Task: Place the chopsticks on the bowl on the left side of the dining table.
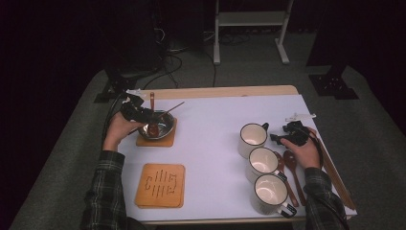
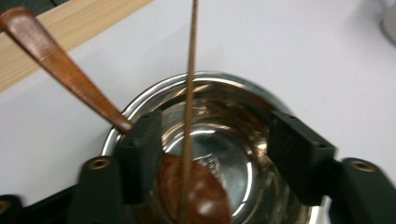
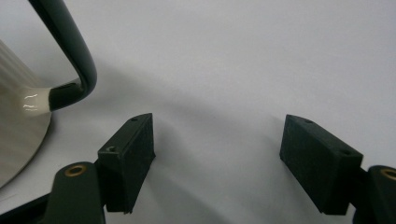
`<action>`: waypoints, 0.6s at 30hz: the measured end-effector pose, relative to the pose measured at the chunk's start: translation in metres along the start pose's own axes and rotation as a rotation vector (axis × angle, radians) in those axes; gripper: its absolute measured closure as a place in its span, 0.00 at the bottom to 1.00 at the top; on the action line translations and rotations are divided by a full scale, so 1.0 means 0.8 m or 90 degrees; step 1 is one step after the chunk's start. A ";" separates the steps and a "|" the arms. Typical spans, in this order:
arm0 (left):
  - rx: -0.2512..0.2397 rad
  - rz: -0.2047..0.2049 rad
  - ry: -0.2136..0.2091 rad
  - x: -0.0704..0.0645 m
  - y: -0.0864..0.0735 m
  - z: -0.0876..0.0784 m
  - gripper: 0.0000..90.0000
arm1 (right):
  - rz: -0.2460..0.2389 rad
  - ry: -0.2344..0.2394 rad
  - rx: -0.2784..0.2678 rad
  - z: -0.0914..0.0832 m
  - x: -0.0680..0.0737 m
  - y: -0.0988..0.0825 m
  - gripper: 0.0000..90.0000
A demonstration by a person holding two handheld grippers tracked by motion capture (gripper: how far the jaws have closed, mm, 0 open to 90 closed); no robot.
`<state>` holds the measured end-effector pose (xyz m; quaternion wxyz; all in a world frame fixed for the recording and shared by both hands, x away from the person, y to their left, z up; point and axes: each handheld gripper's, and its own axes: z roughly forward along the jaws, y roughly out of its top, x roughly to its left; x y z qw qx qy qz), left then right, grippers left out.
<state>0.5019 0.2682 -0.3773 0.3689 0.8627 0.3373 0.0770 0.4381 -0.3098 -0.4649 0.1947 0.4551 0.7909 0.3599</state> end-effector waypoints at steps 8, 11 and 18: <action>0.012 0.020 0.011 -0.024 0.000 -0.004 0.19 | 0.001 0.000 0.002 0.000 0.000 0.000 0.28; 0.007 0.021 0.015 -0.031 -0.001 -0.005 0.15 | 0.000 0.000 0.003 0.000 0.000 0.001 0.28; 0.003 0.017 0.011 -0.053 -0.004 -0.009 0.05 | 0.000 -0.001 0.005 0.000 0.000 0.001 0.28</action>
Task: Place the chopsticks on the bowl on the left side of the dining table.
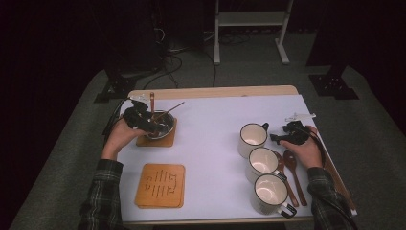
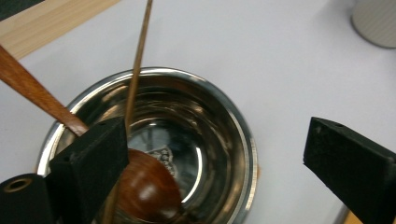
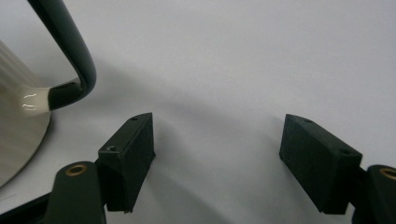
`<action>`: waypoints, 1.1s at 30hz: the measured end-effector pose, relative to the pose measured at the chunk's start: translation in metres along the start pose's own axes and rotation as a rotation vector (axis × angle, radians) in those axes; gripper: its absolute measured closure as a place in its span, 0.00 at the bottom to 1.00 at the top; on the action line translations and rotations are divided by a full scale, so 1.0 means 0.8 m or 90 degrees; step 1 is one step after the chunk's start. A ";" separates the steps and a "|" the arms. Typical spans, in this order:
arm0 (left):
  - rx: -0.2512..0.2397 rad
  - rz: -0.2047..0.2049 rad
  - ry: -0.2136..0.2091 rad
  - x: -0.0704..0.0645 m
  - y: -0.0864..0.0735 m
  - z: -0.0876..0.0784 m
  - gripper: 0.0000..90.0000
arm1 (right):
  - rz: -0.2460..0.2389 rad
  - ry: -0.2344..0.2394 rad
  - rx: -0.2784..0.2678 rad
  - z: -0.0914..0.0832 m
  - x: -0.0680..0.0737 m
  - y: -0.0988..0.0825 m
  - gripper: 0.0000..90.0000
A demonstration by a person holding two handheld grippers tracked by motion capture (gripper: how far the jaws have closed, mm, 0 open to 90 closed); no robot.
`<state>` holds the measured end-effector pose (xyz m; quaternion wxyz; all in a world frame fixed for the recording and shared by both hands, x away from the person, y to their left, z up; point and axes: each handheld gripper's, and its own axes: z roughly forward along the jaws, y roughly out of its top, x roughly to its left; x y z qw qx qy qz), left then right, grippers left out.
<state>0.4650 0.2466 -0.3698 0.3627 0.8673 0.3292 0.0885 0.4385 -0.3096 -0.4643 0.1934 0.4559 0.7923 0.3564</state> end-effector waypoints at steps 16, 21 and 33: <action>-0.018 0.033 0.010 -0.056 -0.002 -0.004 0.00 | 0.003 0.002 0.000 0.000 -0.001 0.000 0.28; -0.016 0.050 0.008 -0.077 0.000 0.002 0.00 | 0.000 0.001 0.001 0.000 0.000 0.000 0.27; -0.007 0.084 -0.007 -0.124 -0.003 0.021 0.00 | -0.002 0.000 0.002 0.000 0.000 0.000 0.27</action>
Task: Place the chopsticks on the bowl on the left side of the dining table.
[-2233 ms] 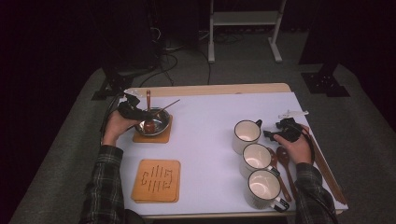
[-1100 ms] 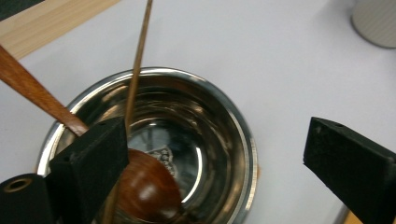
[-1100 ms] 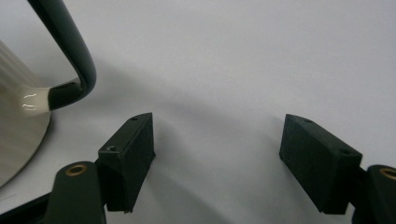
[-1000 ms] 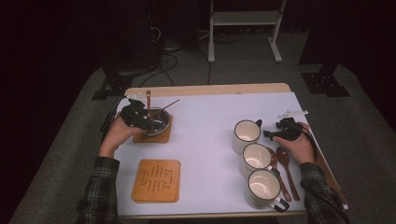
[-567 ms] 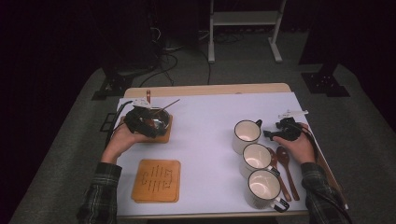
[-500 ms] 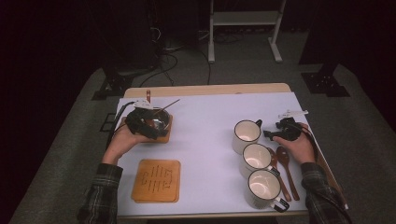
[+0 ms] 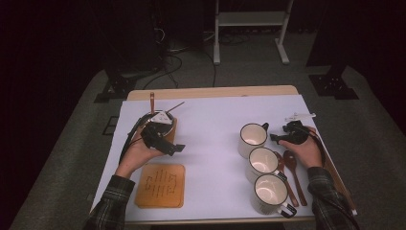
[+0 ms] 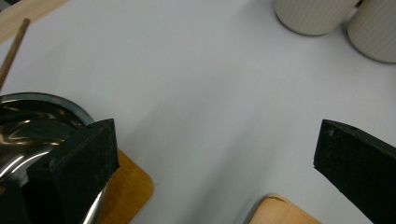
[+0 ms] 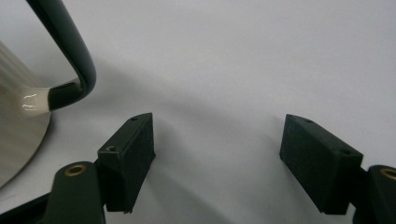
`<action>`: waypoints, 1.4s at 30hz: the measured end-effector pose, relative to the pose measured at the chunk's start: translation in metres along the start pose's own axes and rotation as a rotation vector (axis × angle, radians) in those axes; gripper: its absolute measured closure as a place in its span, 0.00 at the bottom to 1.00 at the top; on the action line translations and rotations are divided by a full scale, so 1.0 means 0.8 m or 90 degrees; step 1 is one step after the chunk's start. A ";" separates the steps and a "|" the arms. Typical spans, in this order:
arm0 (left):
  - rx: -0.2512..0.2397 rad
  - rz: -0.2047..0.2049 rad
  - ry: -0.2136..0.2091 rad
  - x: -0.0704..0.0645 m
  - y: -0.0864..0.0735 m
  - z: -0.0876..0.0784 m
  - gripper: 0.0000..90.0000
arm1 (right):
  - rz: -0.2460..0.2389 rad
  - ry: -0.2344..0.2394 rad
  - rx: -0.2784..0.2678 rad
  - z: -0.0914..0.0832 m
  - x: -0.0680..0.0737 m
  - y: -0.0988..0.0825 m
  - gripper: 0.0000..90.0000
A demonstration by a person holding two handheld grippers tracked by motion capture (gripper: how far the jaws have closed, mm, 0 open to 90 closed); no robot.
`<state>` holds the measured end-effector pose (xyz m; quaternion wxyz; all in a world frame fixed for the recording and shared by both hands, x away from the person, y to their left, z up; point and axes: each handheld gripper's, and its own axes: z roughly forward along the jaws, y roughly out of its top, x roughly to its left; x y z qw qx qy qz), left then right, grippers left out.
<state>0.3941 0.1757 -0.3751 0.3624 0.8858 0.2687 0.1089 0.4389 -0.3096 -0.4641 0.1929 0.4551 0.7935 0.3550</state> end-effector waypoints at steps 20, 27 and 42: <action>0.037 0.065 -0.051 -0.073 -0.014 0.046 0.00 | 0.002 0.000 -0.002 0.000 0.000 0.000 0.27; 0.054 0.067 -0.057 -0.082 -0.030 0.058 0.00 | 0.002 0.001 -0.003 0.000 0.000 -0.001 0.28; 0.078 0.068 -0.053 -0.091 -0.051 0.075 0.00 | 0.001 0.000 -0.003 0.000 0.000 0.000 0.28</action>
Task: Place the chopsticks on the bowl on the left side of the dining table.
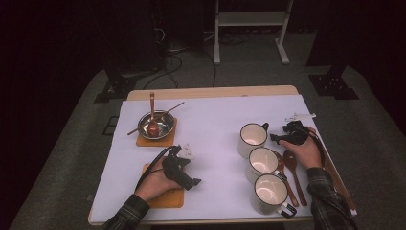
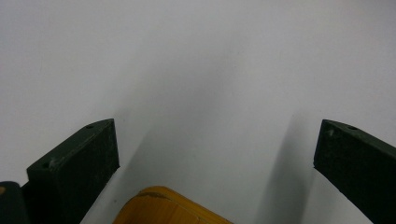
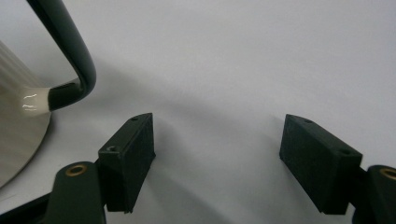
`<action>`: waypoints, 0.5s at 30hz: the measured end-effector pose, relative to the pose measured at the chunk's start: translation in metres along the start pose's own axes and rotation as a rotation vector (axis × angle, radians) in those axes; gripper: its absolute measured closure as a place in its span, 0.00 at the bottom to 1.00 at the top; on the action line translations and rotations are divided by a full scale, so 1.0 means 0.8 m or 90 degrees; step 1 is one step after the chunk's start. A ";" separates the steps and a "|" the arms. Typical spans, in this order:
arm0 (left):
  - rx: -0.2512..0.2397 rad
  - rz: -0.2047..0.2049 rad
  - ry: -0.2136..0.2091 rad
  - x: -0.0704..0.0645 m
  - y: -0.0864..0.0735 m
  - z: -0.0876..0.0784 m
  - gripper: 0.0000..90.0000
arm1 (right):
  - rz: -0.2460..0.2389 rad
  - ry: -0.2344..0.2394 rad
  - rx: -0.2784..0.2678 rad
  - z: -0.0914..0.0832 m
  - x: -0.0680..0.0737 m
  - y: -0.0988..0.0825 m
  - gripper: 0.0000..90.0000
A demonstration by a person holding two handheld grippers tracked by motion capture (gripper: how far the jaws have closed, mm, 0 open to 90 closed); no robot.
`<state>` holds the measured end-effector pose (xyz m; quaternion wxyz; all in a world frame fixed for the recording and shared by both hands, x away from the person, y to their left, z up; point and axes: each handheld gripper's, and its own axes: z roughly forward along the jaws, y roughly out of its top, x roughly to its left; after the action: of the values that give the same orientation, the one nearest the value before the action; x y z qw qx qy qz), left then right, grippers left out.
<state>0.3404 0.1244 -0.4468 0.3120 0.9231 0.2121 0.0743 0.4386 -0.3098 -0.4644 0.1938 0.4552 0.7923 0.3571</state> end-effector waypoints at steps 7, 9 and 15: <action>0.011 0.005 0.006 -0.002 -0.003 0.007 0.00 | -0.004 -0.003 0.010 0.000 0.001 0.003 0.28; 0.011 0.004 0.005 -0.001 -0.003 0.007 0.00 | -0.004 -0.005 0.013 -0.001 0.002 0.004 0.29; 0.012 0.002 0.009 -0.002 -0.003 0.007 0.00 | 0.001 -0.011 0.017 -0.007 0.001 0.005 0.37</action>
<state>0.3393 0.1224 -0.4527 0.3013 0.9259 0.2136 0.0795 0.4372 -0.3099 -0.4574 0.1939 0.4614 0.7949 0.3429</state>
